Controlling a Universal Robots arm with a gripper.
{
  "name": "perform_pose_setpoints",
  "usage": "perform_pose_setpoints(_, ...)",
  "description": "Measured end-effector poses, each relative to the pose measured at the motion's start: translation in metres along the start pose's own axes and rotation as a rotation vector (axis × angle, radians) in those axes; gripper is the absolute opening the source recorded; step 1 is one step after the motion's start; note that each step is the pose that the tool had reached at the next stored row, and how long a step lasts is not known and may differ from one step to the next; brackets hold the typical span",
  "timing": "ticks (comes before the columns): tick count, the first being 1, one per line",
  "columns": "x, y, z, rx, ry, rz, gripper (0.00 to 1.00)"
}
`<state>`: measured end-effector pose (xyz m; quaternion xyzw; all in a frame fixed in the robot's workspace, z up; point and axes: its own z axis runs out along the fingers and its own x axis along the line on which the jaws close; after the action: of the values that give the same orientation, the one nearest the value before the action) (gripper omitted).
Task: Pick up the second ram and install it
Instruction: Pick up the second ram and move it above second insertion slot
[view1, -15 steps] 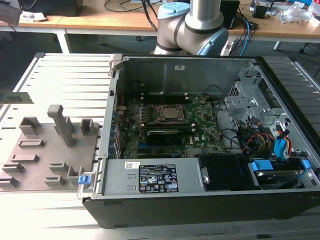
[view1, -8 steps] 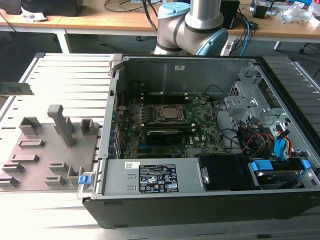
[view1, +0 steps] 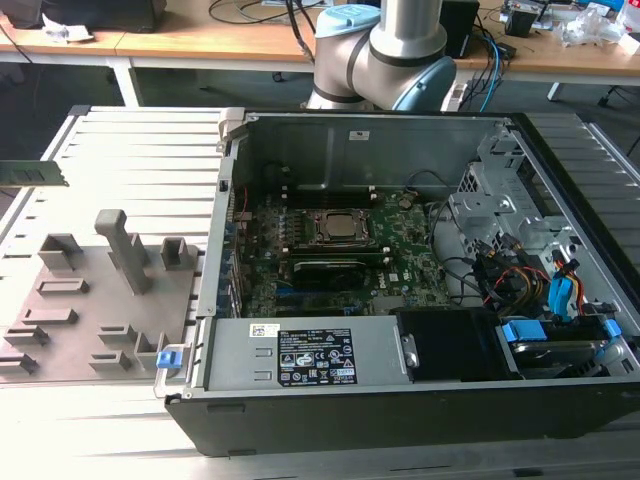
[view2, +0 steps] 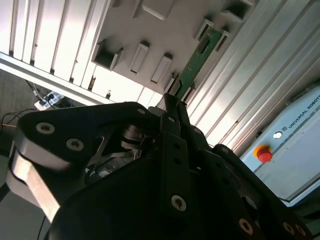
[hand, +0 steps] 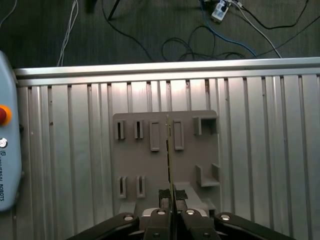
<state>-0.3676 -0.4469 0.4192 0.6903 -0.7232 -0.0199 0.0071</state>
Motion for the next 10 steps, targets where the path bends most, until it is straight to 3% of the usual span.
perform_pose_setpoints(5, -0.0007, -0.0158, -0.0005, -0.0001, 0.0, 0.0, 0.14)
perform_pose_setpoints(10, -0.0021, -0.0439, -0.0015, -0.0004, 0.0, 0.0, 0.14)
